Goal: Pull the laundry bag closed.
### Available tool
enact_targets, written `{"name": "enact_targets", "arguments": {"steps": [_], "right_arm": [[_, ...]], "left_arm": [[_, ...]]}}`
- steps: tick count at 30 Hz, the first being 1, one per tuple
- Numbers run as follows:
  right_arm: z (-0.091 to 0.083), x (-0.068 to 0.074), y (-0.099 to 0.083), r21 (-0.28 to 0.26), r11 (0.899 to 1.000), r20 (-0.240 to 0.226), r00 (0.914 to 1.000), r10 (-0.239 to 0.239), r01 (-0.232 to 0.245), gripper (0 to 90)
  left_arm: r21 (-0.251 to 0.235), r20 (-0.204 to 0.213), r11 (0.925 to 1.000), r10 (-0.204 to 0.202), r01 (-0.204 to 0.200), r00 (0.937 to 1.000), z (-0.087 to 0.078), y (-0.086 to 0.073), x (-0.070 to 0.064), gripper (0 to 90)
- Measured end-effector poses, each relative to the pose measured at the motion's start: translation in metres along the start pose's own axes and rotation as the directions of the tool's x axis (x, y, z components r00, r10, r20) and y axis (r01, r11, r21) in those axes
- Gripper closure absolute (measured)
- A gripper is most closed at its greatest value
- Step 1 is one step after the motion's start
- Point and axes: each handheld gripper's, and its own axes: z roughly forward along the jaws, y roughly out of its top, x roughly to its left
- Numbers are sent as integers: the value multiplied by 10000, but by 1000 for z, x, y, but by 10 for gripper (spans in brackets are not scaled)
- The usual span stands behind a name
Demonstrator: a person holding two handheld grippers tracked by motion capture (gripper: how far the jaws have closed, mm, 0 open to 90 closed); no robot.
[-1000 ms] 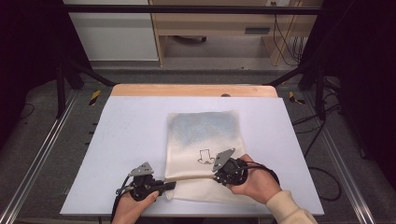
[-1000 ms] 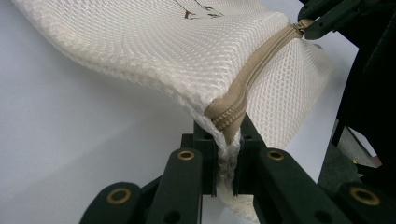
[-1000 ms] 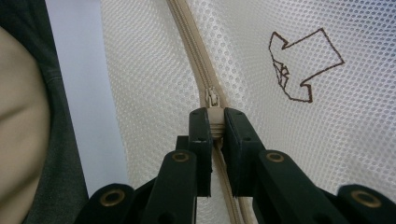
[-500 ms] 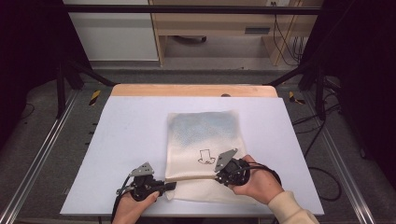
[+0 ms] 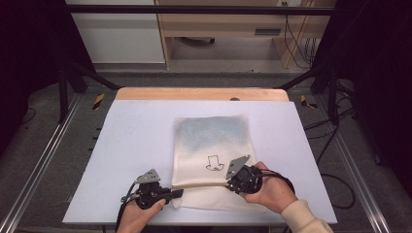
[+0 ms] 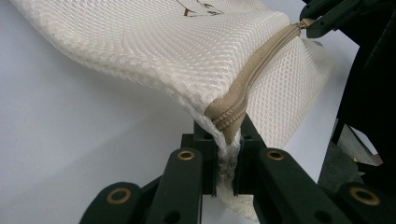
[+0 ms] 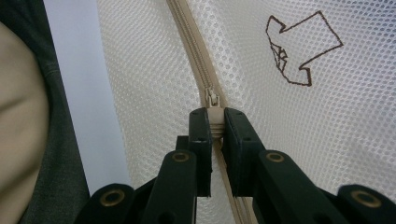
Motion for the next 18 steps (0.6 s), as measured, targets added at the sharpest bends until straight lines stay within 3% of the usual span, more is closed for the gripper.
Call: {"name": "enact_targets", "arguments": {"steps": [18], "right_arm": [[-3,-2,-4,-40,9999,99,9999,131,-131,822]], "left_arm": [[-25,-24,9999,115,-115,9999,0,1,1,828]]}}
